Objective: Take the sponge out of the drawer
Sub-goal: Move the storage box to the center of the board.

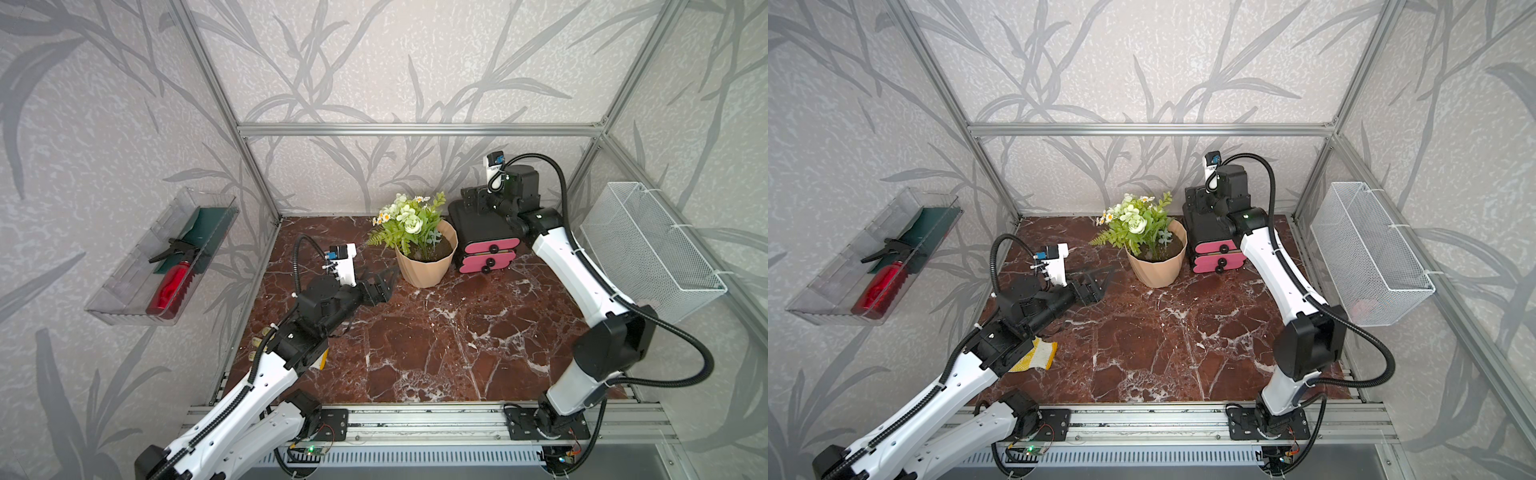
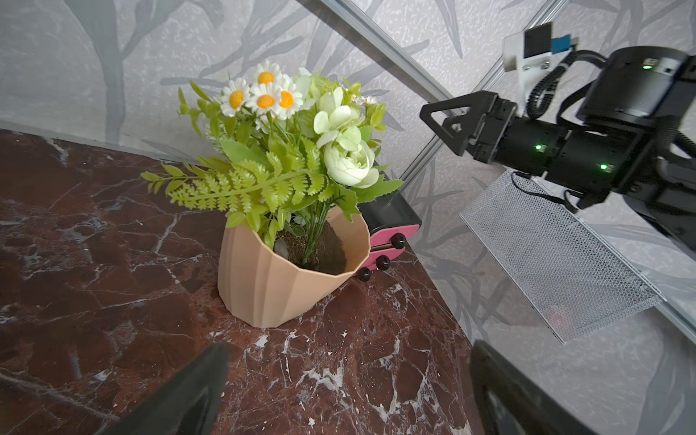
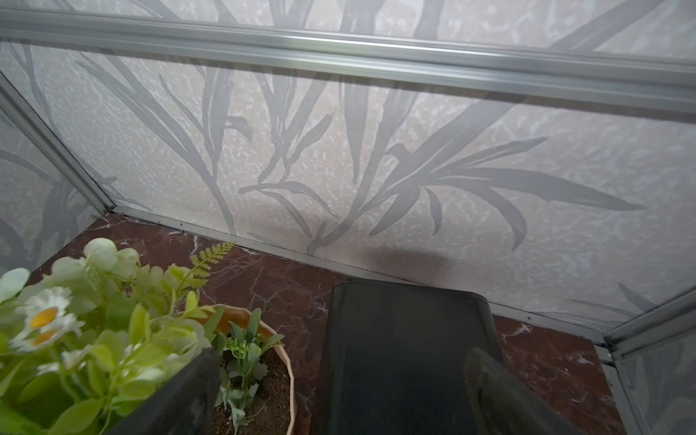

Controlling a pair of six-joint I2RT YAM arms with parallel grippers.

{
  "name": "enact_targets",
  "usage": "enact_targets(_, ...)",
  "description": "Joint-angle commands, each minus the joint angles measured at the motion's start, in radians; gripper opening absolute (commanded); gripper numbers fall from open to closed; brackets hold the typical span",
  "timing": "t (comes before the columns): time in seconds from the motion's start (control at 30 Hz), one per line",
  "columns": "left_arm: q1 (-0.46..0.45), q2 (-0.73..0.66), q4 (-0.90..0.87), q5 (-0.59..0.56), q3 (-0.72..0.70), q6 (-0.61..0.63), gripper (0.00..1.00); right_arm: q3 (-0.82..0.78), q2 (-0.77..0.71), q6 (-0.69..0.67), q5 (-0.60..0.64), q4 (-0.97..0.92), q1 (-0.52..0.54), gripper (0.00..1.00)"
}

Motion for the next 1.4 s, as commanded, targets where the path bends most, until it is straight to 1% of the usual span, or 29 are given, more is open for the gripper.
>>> enact_targets(0.0, -0.001, -0.037, -0.055, -0.062, -0.006, 0.033, 0.99, 0.186, 0.144, -0.025, -0.180, -0.166, -0.057, 0.97)
enact_targets(0.13, -0.001, -0.059, -0.066, -0.106, -0.016, 0.046, 0.99, 0.479, 0.377, -0.087, -0.244, -0.333, -0.080, 0.94)
enact_targets(0.2, -0.001, -0.060, -0.061, -0.120, -0.023, 0.050, 0.99, 0.681, 0.508, -0.111, -0.256, -0.420, -0.081, 0.92)
enact_targets(0.3, 0.000, -0.045, -0.065, -0.133, -0.027, 0.048, 0.99, 1.037, 0.725, -0.124, -0.283, -0.560, -0.089, 0.92)
enact_targets(0.33, 0.000, -0.035, -0.065, -0.137, -0.028, 0.045, 0.99, 1.129, 0.783, -0.119, -0.304, -0.587, -0.094, 0.92)
enact_targets(0.37, -0.001, -0.028, -0.064, -0.142, -0.029, 0.043, 0.99, 1.175, 0.821, -0.102, -0.321, -0.591, -0.100, 0.93)
enact_targets(0.4, 0.000, -0.021, -0.062, -0.142, -0.028, 0.040, 0.99, 1.174, 0.833, -0.084, -0.329, -0.577, -0.107, 0.93)
enact_targets(0.43, 0.000, -0.013, -0.061, -0.144, -0.027, 0.039, 0.99, 1.128, 0.826, -0.070, -0.348, -0.546, -0.113, 0.93)
enact_targets(0.53, 0.002, -0.001, -0.058, -0.148, -0.025, 0.036, 0.99, 0.876, 0.741, -0.048, -0.392, -0.381, -0.127, 0.93)
enact_targets(0.57, 0.002, 0.001, -0.061, -0.154, -0.026, 0.037, 0.99, 0.815, 0.719, -0.043, -0.402, -0.340, -0.130, 0.93)
enact_targets(0.6, 0.001, -0.001, -0.062, -0.159, -0.027, 0.036, 0.99, 0.796, 0.715, -0.043, -0.406, -0.328, -0.132, 0.93)
enact_targets(0.67, 0.002, -0.006, -0.062, -0.172, -0.034, 0.034, 0.99, 0.834, 0.745, -0.051, -0.418, -0.357, -0.134, 0.93)
enact_targets(0.73, 0.001, -0.011, -0.061, -0.184, -0.042, 0.033, 0.99, 0.926, 0.803, -0.061, -0.446, -0.418, -0.136, 0.93)
enact_targets(0.8, 0.004, -0.019, -0.062, -0.197, -0.049, 0.030, 0.99, 1.027, 0.865, -0.065, -0.440, -0.486, -0.138, 0.94)
enact_targets(0.83, 0.003, -0.023, -0.065, -0.204, -0.051, 0.029, 0.99, 1.052, 0.885, -0.072, -0.436, -0.514, -0.140, 0.94)
enact_targets(0.87, 0.003, -0.027, -0.065, -0.209, -0.054, 0.026, 0.99, 1.047, 0.893, -0.072, -0.427, -0.526, -0.142, 0.94)
enact_targets(1.0, 0.002, -0.040, -0.073, -0.224, -0.059, 0.019, 0.99, 0.946, 0.867, -0.087, -0.419, -0.538, -0.155, 0.94)
enact_targets(1.07, 0.003, -0.047, -0.076, -0.231, -0.063, 0.016, 0.99, 0.946, 0.873, -0.107, -0.391, -0.572, -0.157, 0.94)
enact_targets(1.2, 0.003, -0.054, -0.073, -0.234, -0.069, 0.007, 0.99, 0.990, 0.896, -0.154, -0.401, -0.684, -0.164, 0.94)
enact_targets(1.27, 0.004, -0.058, -0.074, -0.235, -0.073, 0.001, 0.99, 0.979, 0.892, -0.193, -0.393, -0.754, -0.163, 0.93)
enact_targets(1.33, 0.003, -0.061, -0.071, -0.232, -0.079, -0.006, 0.99, 0.952, 0.882, -0.217, -0.355, -0.812, -0.163, 0.92)
enact_targets(1.37, 0.004, -0.064, -0.068, -0.230, -0.082, -0.009, 0.99, 0.938, 0.875, -0.224, -0.312, -0.839, -0.163, 0.92)
